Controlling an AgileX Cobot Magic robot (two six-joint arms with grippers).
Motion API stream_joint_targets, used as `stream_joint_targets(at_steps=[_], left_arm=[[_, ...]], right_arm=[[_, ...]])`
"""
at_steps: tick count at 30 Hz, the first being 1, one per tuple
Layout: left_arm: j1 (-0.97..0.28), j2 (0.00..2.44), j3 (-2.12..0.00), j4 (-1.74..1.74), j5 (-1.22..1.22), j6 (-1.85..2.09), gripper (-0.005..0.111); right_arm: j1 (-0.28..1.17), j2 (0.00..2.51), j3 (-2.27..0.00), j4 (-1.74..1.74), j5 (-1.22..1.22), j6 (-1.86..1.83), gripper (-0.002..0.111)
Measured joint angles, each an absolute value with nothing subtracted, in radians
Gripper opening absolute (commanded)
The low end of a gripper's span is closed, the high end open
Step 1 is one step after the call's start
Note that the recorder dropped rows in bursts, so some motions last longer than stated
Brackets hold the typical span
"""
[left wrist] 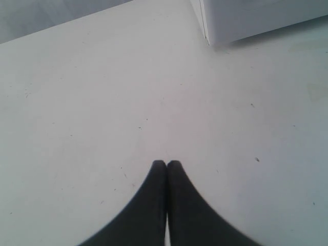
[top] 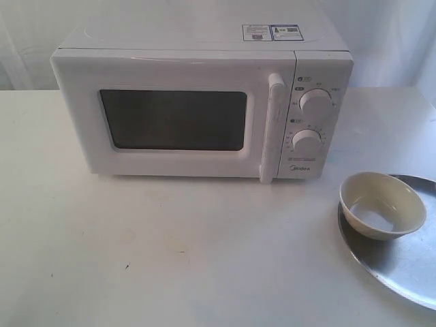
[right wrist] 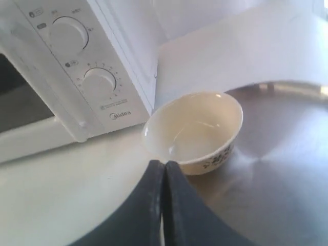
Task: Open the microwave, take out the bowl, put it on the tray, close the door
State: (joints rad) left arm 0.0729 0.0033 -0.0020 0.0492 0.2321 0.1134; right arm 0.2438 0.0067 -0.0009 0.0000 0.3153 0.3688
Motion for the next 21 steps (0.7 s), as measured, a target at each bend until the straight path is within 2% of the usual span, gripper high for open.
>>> stream_joint_targets(at_steps=[8, 21], left_arm=[[0.073, 0.003, -0.002, 0.049, 0.232, 0.113, 0.000], [0.073, 0.003, -0.002, 0.049, 0.232, 0.113, 0.000]], right_arm=[[0.244, 0.007, -0.001, -0.005, 0.305, -0.046, 0.000], [0.244, 0.007, -0.001, -0.019, 0.313, -0.044, 0.000]])
